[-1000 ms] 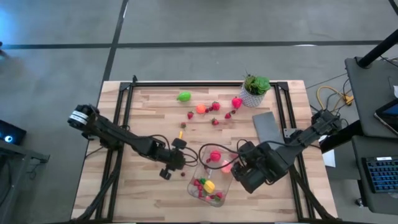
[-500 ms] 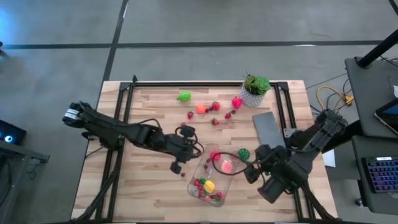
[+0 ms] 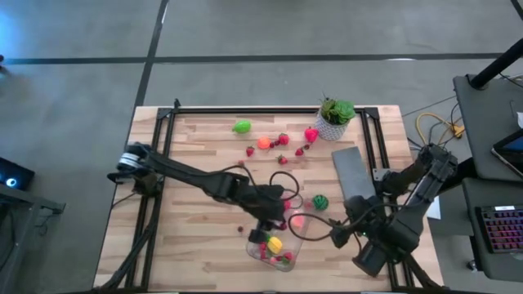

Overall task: Pick and placing Produce into tupperware
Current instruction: Put the red cherry into the transparent basket, then put the green watermelon into the transparent basket

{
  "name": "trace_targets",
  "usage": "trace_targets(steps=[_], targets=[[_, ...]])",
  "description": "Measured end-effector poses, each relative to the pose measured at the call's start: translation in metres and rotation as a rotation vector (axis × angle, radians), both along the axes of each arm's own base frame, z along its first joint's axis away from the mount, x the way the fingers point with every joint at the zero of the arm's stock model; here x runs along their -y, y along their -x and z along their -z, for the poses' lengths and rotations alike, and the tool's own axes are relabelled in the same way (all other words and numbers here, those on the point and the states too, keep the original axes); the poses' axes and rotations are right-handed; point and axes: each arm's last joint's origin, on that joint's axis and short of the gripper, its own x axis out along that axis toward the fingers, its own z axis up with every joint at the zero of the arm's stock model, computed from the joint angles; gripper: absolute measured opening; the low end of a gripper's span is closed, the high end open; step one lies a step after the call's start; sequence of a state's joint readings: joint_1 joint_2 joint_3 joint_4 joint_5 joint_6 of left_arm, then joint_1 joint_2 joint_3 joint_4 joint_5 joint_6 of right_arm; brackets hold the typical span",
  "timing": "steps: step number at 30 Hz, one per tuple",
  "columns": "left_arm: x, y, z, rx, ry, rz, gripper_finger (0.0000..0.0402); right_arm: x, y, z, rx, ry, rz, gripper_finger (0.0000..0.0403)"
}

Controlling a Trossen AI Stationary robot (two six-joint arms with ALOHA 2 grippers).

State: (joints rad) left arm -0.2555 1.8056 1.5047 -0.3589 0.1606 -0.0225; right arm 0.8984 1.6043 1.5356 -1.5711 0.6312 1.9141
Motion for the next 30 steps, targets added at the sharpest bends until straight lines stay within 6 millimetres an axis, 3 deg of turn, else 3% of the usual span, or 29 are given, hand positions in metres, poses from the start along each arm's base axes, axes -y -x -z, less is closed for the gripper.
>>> trace_targets(steps=[6,15,19,24,30], targets=[[0.001,-0.004,0.03,-0.193,0.156,-0.168,0.0112,-0.004,0.005,0.0,-0.002,0.0,-0.026,0.0329],[0.001,-0.002,0.025,-0.205,0.173,-0.294,0.0213,-0.006,0.007,0.001,-0.025,-0.009,-0.041,0.0329],[-0.001,0.02,0.009,-0.258,0.126,-0.275,0.0235,-0.006,0.007,0.001,-0.046,-0.027,-0.037,0.0329],[0.008,0.064,0.004,-0.368,-0.135,-0.126,0.0237,-0.006,0.007,0.001,-0.057,-0.024,-0.049,0.0329],[0.012,0.092,0.035,-0.456,-0.259,-0.026,0.0237,-0.005,0.007,0.003,-0.058,-0.016,-0.044,0.0329]])
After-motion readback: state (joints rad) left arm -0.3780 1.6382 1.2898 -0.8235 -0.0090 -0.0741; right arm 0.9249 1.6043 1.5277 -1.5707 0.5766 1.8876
